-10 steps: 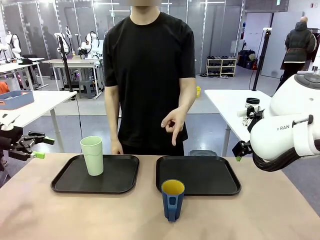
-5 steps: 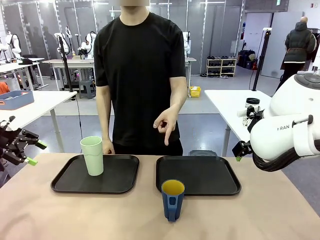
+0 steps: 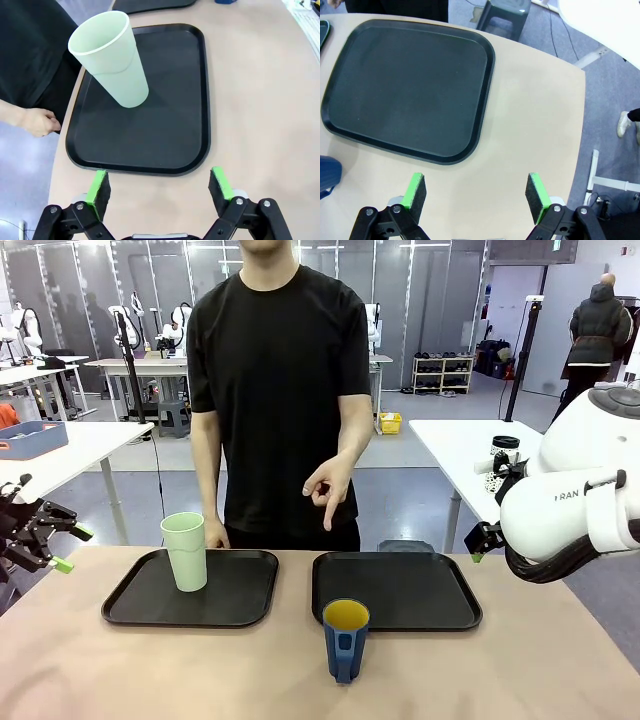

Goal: Sort and store the cups by type.
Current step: Pick up the Handle plastic cup and place it into the empty Flat Tray.

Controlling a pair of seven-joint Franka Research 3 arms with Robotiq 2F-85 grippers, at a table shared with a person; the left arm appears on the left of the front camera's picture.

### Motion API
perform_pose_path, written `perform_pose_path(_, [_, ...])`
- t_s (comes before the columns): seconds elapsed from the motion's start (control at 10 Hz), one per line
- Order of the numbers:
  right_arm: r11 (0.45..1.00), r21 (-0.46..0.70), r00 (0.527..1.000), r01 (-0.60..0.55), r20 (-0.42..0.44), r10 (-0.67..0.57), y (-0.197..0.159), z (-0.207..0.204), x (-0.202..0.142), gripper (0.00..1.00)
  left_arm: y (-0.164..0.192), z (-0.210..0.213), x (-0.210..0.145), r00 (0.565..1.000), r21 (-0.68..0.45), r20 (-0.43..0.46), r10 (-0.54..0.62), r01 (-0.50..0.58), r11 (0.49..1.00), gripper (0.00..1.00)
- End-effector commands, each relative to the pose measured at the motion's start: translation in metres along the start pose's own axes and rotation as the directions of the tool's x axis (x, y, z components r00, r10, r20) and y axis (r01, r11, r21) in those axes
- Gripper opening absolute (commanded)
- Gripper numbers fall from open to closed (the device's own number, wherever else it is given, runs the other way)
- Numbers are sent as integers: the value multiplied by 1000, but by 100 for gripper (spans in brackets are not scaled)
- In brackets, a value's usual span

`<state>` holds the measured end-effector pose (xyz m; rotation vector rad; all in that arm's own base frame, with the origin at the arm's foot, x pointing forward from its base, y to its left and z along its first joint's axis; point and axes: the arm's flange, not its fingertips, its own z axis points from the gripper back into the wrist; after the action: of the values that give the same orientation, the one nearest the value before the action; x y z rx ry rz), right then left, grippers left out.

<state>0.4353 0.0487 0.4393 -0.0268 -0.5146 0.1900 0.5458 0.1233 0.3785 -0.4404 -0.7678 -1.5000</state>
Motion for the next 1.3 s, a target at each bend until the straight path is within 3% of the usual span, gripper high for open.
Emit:
perform_pose_path(0.0, [1000,1,1000,1,-1,-1,0,-1,-2,100,2,2,2,999,6,30,-10,10,1000,100])
perform_pose_path(0.2, [1000,0,1000,0,0,0,0,0,0,100,2,2,2,999,6,30,-10,10,1000,100])
perform_pose_path(0.3, [995,39,996,-87,24,86,-1,4,1,100,2,2,2,999,6,30,-10,10,1000,100])
perform_pose_path(0.4, [957,44,957,-286,54,284,-1,11,-1,100,2,2,2,999,6,30,-10,10,1000,100])
perform_pose_path(0.5, [900,-3,900,-435,-17,435,0,16,-6,100,2,2,2,999,6,30,-10,10,1000,100])
perform_pose_path(0.6, [841,38,841,-540,-12,541,-2,24,-9,100,2,2,2,999,6,30,-10,10,1000,100])
perform_pose_path(0.7, [760,-27,759,-650,-87,646,-9,27,-11,100,2,2,2,999,6,30,-10,10,1000,100])
perform_pose_path(1.0, [525,-30,524,-850,-150,839,-23,26,-9,100,2,2,2,999,6,30,-10,10,1000,100])
perform_pose_path(1.2, [416,41,406,-909,-144,902,-30,21,-11,100,2,2,2,999,6,30,-10,10,1000,100])
